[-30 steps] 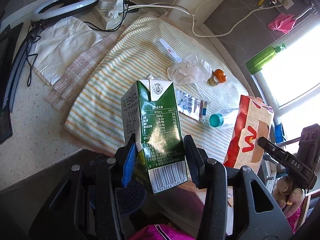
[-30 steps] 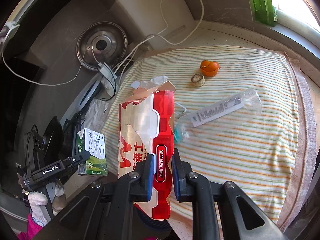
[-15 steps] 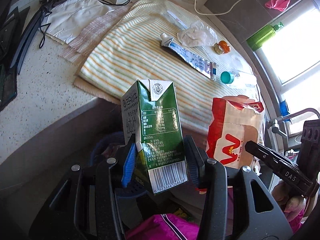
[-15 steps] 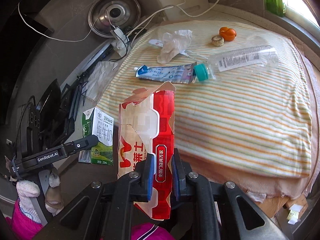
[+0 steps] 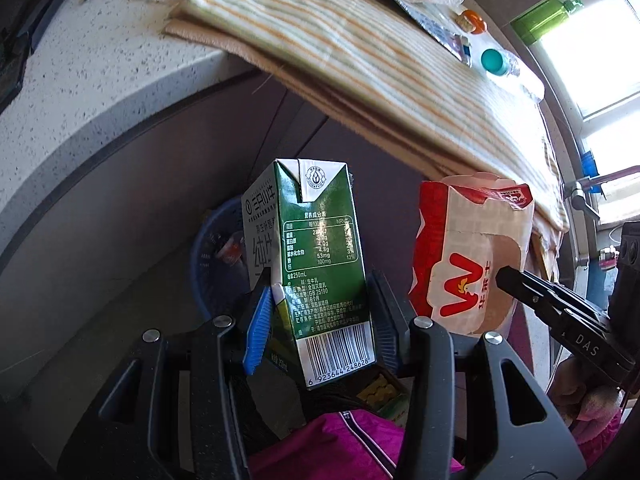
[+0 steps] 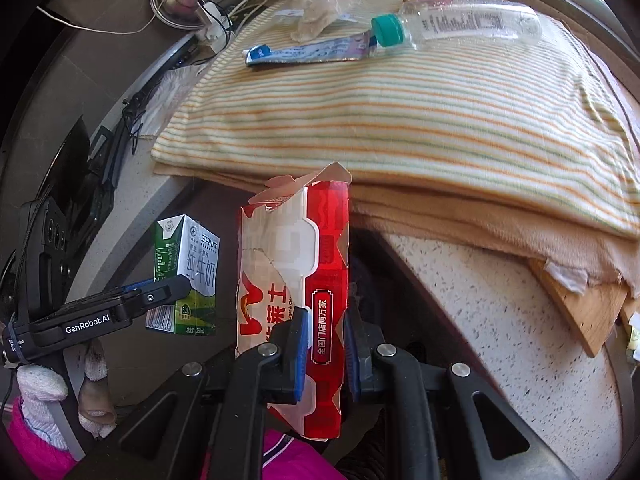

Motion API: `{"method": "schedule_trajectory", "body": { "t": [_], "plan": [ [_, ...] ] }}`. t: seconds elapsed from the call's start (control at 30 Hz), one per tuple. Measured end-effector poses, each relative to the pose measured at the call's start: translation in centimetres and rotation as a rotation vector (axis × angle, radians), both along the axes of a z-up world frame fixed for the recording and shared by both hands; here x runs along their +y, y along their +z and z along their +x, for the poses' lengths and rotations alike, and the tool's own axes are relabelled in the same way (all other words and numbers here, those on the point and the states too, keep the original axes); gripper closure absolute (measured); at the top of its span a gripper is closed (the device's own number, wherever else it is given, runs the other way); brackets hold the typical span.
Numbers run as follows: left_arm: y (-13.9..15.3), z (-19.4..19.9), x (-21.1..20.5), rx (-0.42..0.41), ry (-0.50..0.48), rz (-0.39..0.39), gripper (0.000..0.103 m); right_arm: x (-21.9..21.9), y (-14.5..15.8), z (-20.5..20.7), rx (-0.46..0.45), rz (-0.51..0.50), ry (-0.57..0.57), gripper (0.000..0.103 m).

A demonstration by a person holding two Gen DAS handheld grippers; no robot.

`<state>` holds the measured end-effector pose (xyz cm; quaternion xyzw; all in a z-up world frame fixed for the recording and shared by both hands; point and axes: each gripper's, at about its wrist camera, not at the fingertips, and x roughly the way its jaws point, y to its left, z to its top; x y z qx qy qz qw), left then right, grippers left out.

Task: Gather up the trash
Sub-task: 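Carry the red wrapper and green milk carton down over the blue wastebasket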

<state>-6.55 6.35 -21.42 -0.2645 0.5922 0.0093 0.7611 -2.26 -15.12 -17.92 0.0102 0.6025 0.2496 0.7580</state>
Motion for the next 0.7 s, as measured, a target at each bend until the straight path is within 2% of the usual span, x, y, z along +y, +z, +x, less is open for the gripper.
{"method": "schedule_trajectory", "body": {
  "t": [0.27,0.47,0.7],
  "plan": [
    [-4.2,-1.6,0.2,0.083,0.009,-0.022,0.057,0.5,-2.8,-2.1,0.033,-0.047,-0.006,0.088],
    [-5.9,-1.8,0.2,0.111,0.016,-0.024,0.057,1.0,-4.4,-2.8,0.043,-0.075,-0.009,0.088],
    [-7.8,-1.0,-0.4,0.136,0.006,-0.01,0.057,2.2,-5.6,-3.2,0.014,-0.133,0.012,0.088]
  ]
}}
